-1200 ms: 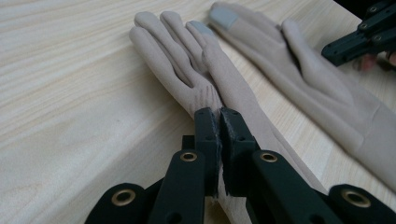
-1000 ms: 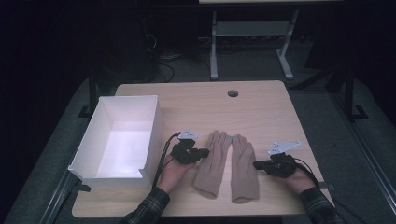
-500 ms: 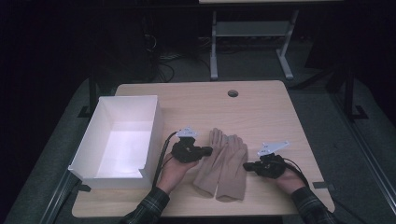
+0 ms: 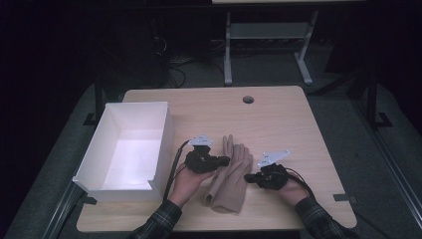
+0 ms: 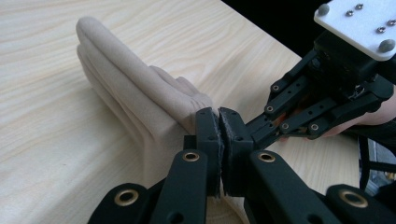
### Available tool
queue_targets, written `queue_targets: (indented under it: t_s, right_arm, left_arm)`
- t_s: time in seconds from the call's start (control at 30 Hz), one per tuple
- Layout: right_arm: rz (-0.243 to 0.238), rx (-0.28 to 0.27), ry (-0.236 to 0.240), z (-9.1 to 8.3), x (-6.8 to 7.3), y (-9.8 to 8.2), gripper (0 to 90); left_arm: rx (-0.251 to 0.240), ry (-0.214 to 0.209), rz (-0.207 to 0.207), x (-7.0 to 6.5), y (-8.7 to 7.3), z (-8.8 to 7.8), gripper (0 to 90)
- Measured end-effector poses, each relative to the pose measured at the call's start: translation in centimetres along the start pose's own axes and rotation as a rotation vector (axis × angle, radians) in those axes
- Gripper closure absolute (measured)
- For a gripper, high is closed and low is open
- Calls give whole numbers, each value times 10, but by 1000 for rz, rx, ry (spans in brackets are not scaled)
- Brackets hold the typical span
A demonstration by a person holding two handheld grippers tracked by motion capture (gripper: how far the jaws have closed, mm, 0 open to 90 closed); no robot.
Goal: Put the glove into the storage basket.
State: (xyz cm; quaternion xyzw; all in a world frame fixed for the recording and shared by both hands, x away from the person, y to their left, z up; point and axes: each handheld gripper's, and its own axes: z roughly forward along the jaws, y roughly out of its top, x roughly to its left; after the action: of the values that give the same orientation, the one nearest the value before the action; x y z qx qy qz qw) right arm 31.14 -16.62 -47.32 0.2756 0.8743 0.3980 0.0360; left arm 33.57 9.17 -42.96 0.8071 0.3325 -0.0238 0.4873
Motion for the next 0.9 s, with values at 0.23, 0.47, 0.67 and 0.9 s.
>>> queue_targets:
  t_s: [0.23, 0.47, 0.67, 0.9]
  right_arm:
    - [-5, -9, 8, 12, 9, 9, 900]
    - [-12, -12, 7, 16, 12, 11, 900]
    - [-12, -12, 5, 16, 12, 10, 900]
    - [6, -26, -25, 5, 7, 7, 797]
  left_arm:
    - [35, -16, 30, -8, -1, 9, 876]
    - [74, -22, 51, -13, -5, 25, 876]
    - [85, -32, 62, -16, -8, 32, 872]
    - [59, -53, 59, -18, -9, 31, 801]
